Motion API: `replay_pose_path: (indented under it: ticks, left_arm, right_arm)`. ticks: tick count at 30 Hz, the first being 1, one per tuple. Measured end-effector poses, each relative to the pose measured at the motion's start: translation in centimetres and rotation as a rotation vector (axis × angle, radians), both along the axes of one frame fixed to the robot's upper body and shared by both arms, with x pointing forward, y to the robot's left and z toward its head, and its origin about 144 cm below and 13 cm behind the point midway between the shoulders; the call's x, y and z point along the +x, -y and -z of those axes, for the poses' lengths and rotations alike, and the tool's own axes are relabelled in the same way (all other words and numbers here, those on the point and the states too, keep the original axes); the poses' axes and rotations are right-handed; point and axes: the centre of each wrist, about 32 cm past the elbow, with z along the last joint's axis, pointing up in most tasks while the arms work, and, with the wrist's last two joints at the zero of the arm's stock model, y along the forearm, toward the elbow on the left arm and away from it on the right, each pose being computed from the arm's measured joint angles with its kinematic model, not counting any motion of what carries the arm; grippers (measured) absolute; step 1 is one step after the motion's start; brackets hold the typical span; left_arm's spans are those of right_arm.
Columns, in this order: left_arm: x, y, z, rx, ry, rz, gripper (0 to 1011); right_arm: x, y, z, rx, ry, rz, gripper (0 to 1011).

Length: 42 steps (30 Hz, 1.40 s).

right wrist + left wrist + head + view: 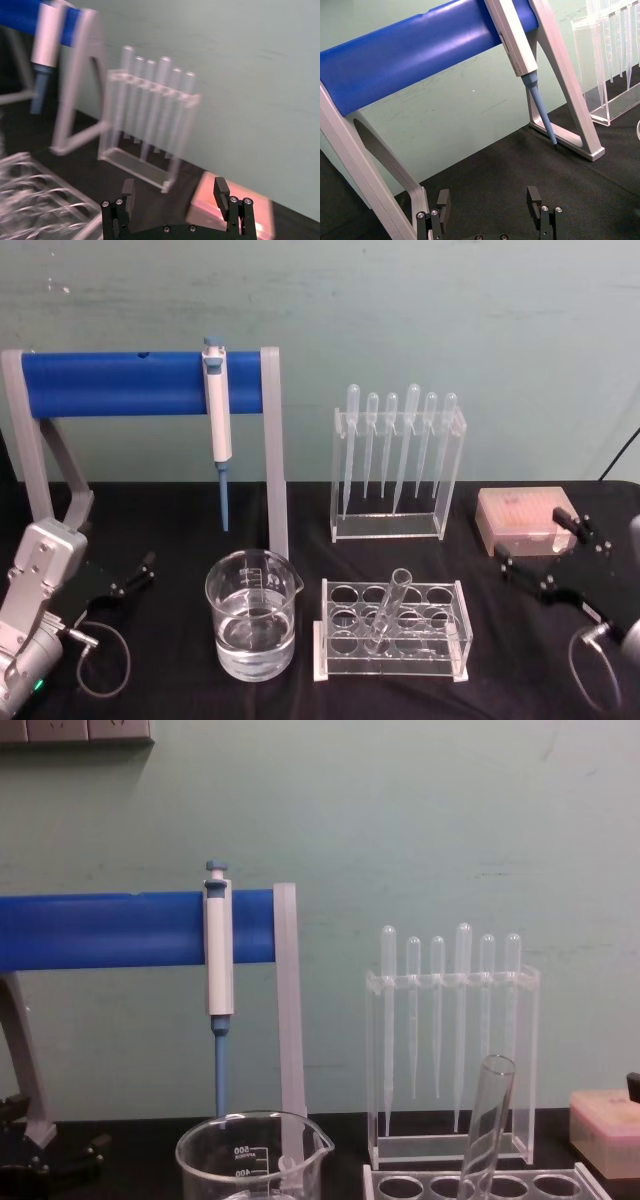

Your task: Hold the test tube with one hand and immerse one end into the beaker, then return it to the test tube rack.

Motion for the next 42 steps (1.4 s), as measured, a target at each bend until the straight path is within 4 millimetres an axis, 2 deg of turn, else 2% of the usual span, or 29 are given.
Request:
replay_pose_path:
  ticks: [3, 8, 14, 19, 23, 42]
  left_arm:
    - [0.0, 0.0, 0.0, 0.0, 0.0, 0.0, 1000]
    - [0.0, 0.0, 0.0, 0.0, 0.0, 0.0, 1000]
    - [0.0, 0.0, 0.0, 0.0, 0.0, 0.0, 1000]
    - [0.0, 0.0, 0.0, 0.0, 0.0, 0.0, 1000]
    - [0.0, 0.0, 0.0, 0.0, 0.0, 0.0, 1000]
    - [0.0, 0.0, 0.0, 0.0, 0.0, 0.0, 1000]
  right_arm:
    - [-0.8, 1.3, -0.4, 0.007, -0.043, -0.14, 1002]
    - [-1.6, 2.5, -0.5, -0.013, -0.077, -0.298, 1002]
    - [-2.1, 2.9, -0.2, -0.033, -0.094, -0.452, 1000]
    - [-2.0, 2.3, -0.2, -0.037, -0.065, -0.594, 1000]
    - [-1.6, 1.7, -0.3, -0.035, -0.048, -0.63, 1000]
    - [3.2, -1.9, -1.2, 0.003, -0.032, -0.717, 1002]
